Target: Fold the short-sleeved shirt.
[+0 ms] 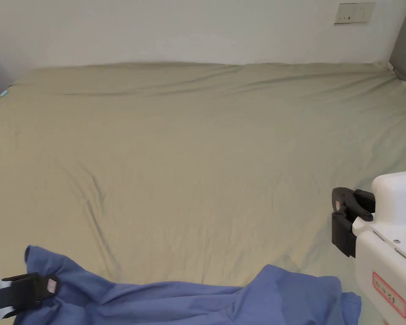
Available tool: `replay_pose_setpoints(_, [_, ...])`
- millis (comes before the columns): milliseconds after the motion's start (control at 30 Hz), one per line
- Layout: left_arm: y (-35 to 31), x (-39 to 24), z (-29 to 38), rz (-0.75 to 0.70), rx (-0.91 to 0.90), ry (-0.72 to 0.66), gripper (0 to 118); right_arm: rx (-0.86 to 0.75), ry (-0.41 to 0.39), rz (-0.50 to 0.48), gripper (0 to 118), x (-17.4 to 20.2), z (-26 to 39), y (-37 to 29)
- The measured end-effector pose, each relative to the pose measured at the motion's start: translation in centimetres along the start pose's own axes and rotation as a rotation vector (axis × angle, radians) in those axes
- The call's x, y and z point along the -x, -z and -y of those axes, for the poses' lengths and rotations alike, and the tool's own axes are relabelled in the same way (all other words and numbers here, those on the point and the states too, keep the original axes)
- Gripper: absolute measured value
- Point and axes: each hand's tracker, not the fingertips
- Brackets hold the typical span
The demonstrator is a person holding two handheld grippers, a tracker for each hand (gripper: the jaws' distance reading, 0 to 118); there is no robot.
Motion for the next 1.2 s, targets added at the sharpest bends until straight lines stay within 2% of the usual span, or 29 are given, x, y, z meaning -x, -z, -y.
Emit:
replay_pose_setpoints(233, [4.5, -8.3, 1.4, 0.093, 0.088, 0.088, 9, -0.010, 0.002, 0.001, 1, -1.0, 0.4, -0.9])
replay_pose_setpoints(433, [12.6, -12.4, 4.3, 0.002, 0.216, 0.163, 9, -0.003, 0.014, 0.012, 1, -2.5, 1.1, -1.6])
replay_pose_setpoints(533, [16.6, -12.7, 5.9, -0.066, 0.294, 0.151, 9, 0.003, 0.015, 0.029, 1, -3.1, 1.6, -1.5])
replay_pose_setpoints(600, [17.8, -13.6, 6.8, -0.076, 0.293, 0.182, 9, 0.010, 0.020, 0.034, 1, -3.6, 1.9, -1.4])
replay_pose_setpoints(633, [18.1, -14.2, 7.0, -0.105, 0.287, 0.212, 17, 0.015, 0.026, 0.035, 1, -3.8, 2.0, -1.3])
replay_pose_setpoints(700, [18.2, -15.2, 7.3, -0.095, 0.276, 0.220, 84, 0.022, 0.034, 0.037, 1, -4.3, 2.2, -1.1])
replay_pose_setpoints(733, [18.2, -15.2, 7.1, -0.008, 0.290, 0.193, 109, 0.026, 0.037, 0.037, 1, -4.4, 2.2, -1.0])
replay_pose_setpoints(767, [18.1, -15.4, 6.9, 0.107, 0.319, 0.147, 118, 0.027, 0.040, 0.039, 1, -4.5, 2.2, -0.9])
replay_pose_setpoints(833, [16.9, -15.8, 6.6, 0.220, 0.316, 0.091, 114, 0.029, 0.041, 0.042, 1, -4.7, 2.2, -0.8])
replay_pose_setpoints(933, [14.8, -15.1, 5.4, 0.206, 0.193, 0.085, 110, 0.029, 0.042, 0.045, 1, -4.3, 2.0, -1.0])
replay_pose_setpoints(967, [13.8, -14.7, 4.9, 0.171, 0.126, 0.090, 93, 0.029, 0.043, 0.045, 1, -4.3, 2.0, -1.0])
replay_pose_setpoints(1000, [13.1, -14.3, 4.5, 0.124, 0.092, 0.114, 70, 0.028, 0.045, 0.044, 1, -4.1, 1.8, -1.1])
replay_pose_setpoints(1067, [12.1, -13.6, 4.4, 0.017, 0.000, 0.175, 12, 0.026, 0.048, 0.044, 1, -3.6, 1.6, -1.4])
replay_pose_setpoints(1100, [11.9, -13.1, 4.5, -0.030, -0.038, 0.199, 0, 0.025, 0.049, 0.043, 1, -3.5, 1.5, -1.5])
replay_pose_setpoints(1200, [11.9, -12.3, 5.7, -0.167, -0.068, 0.310, 0, 0.023, 0.049, 0.038, 1, -2.8, 1.3, -2.0])
